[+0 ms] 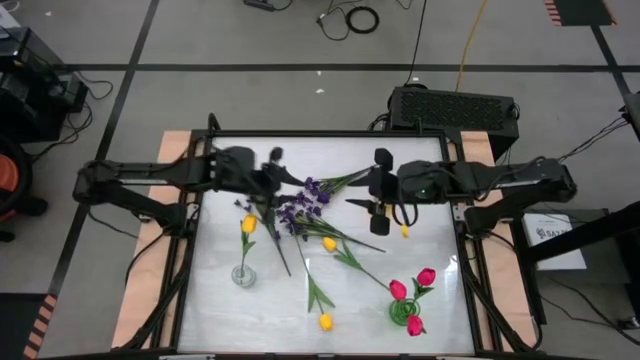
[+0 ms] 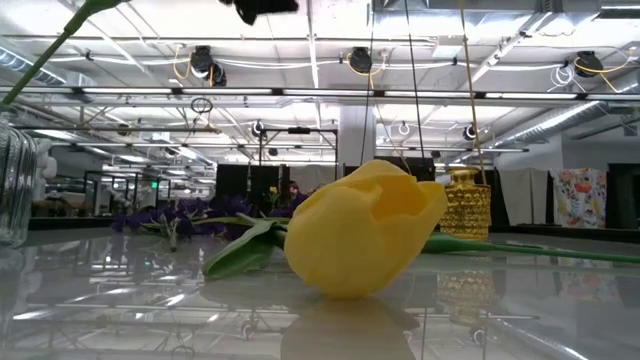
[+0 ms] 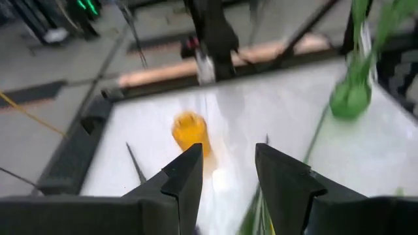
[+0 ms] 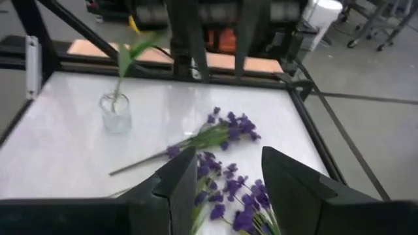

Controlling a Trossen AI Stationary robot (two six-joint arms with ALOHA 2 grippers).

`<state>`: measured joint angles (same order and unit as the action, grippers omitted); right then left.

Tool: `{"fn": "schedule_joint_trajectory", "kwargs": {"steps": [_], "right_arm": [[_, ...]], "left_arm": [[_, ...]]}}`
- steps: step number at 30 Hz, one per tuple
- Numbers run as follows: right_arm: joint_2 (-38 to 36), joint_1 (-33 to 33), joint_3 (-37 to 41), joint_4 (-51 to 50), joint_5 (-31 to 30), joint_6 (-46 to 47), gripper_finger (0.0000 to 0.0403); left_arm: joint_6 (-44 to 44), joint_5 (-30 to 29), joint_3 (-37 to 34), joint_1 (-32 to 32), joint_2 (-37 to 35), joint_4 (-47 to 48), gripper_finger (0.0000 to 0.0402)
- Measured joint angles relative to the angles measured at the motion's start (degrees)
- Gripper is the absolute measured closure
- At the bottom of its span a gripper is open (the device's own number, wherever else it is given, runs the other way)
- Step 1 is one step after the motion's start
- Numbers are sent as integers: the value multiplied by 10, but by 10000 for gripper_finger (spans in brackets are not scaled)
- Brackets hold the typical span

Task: Sort flowers into vase by color
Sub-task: Put the bottom yellow flower into the transparent vase

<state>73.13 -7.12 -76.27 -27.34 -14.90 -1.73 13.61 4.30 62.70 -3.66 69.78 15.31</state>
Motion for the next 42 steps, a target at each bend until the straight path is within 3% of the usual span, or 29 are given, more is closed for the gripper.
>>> {"fn": "schedule_joint_trajectory", "kwargs": {"steps": [10, 18, 23, 36, 42], "right_arm": [[-6, -5, 0, -15, -2, 14, 238], [-6, -18, 0, -20, 0, 14, 238], [-6, -32, 0, -25, 0, 14, 238], [-6, -39, 0, -33, 0, 14, 238], [-6, -39, 1, -49, 0, 20, 238]], "left_arm": [[56, 32, 0, 0, 131, 2, 254], [118, 101, 0, 0, 155, 37, 254], [168, 105, -1, 1, 167, 70, 254], [189, 107, -1, 4, 270, 82, 254], [242, 151, -1, 13, 276, 116, 254]]}}
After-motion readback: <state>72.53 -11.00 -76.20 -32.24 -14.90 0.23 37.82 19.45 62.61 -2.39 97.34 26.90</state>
